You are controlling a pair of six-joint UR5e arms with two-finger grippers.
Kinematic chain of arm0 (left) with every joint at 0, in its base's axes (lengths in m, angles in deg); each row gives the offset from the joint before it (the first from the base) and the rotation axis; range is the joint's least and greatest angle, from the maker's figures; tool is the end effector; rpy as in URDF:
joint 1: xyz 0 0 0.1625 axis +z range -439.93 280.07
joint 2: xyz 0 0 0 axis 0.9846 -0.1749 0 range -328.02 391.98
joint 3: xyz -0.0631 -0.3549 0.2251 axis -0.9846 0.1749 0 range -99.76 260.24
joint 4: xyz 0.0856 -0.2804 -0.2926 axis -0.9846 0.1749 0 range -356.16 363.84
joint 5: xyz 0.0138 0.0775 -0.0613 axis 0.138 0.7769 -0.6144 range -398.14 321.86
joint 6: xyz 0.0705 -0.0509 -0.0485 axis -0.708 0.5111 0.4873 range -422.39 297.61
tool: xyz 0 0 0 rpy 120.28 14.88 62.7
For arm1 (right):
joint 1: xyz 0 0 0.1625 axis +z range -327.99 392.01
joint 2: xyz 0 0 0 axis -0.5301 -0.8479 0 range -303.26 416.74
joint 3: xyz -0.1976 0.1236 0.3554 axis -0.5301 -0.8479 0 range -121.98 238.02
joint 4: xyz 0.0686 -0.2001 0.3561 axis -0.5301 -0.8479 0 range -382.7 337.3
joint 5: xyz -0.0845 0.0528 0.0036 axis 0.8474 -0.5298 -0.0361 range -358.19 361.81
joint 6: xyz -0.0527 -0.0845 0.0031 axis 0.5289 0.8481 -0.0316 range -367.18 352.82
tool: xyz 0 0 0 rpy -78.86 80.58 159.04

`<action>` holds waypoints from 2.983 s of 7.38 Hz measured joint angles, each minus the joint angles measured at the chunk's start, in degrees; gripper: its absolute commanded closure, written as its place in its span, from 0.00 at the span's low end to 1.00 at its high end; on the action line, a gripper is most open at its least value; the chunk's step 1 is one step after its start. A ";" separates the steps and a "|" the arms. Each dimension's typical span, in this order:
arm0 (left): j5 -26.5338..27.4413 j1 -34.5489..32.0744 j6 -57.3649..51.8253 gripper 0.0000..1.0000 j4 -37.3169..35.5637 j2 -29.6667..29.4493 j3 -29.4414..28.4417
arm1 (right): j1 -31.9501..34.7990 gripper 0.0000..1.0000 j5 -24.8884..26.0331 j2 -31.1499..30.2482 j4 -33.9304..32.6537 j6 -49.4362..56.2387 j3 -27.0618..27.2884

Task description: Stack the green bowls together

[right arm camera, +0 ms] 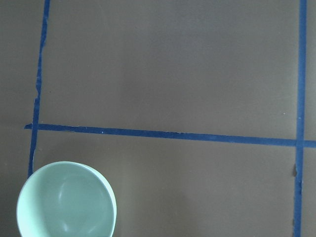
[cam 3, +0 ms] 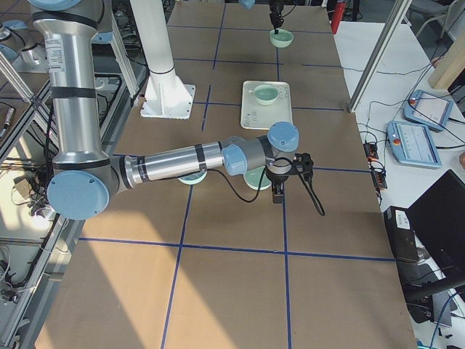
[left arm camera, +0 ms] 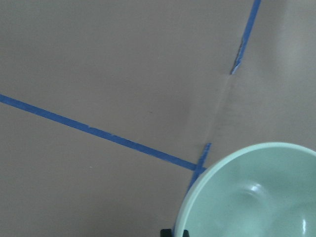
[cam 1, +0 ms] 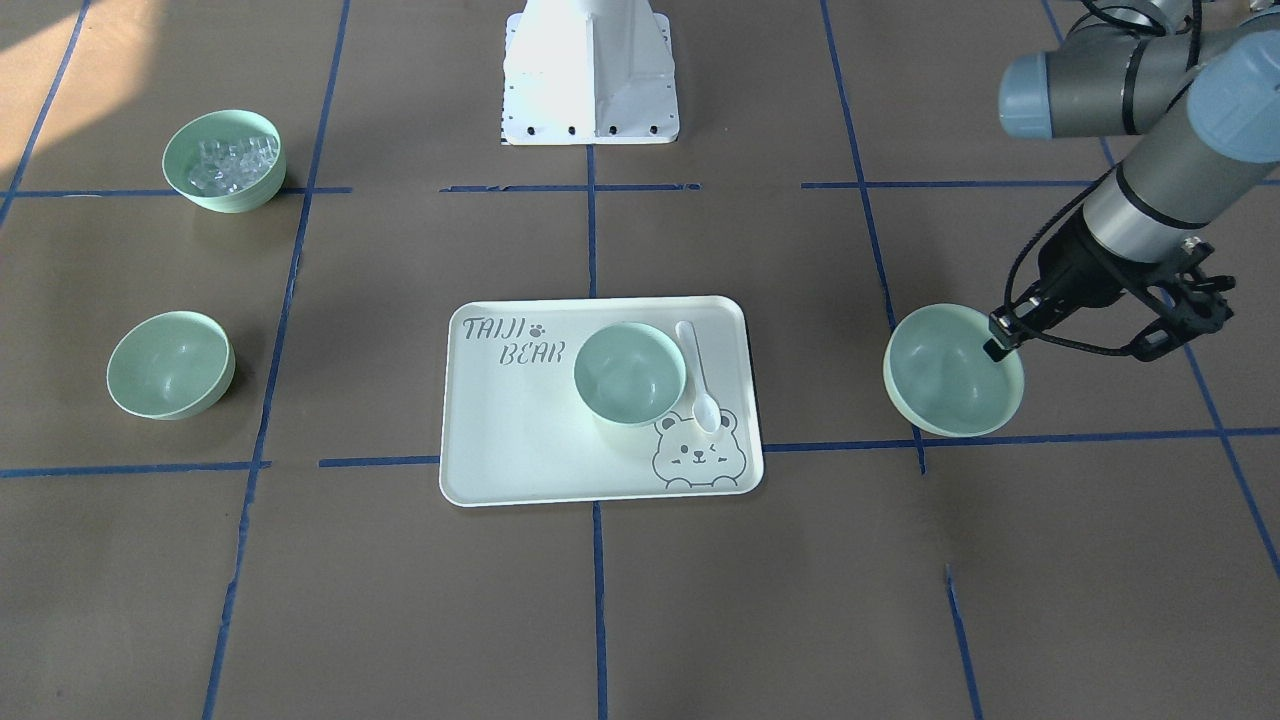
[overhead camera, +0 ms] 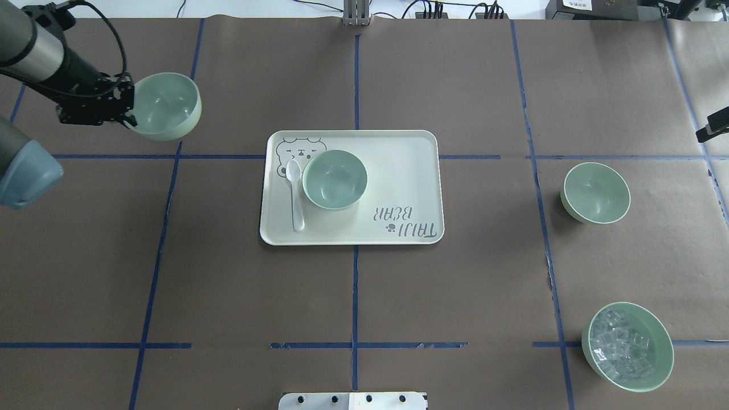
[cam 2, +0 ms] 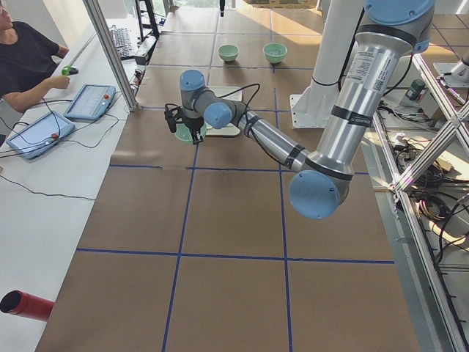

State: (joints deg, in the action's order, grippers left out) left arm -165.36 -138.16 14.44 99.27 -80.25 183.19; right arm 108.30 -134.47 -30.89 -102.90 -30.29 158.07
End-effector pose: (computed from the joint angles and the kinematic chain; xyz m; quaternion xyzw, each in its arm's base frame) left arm 0.2583 -0.5559 0.3251 -0.0511 0.4418 -0.2383 0.8634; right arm -0.0635 -0.5186 0.5289 0.0463 -0.4218 -0.0015 0.9055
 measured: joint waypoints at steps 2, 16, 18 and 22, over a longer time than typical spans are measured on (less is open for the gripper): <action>2.31 6.81 13.66 1.00 -0.60 -7.05 -0.76 | -5.57 0.00 3.58 -2.61 10.44 -9.78 -0.27; 19.70 23.35 28.08 0.00 5.23 -17.30 -11.11 | -15.55 0.00 9.87 -5.01 18.68 -19.25 -1.08; 19.87 23.66 27.50 0.00 5.60 -17.42 -10.62 | -15.61 0.00 9.81 -5.01 18.68 -19.24 -1.11; 16.83 20.37 21.53 0.00 4.40 -15.25 -6.08 | -17.28 0.00 10.25 -5.03 18.75 -19.30 -2.28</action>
State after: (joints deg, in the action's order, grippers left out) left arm -148.53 -117.79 35.97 103.67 -95.50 177.11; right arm 91.01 -124.21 -35.92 -84.15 -49.58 155.80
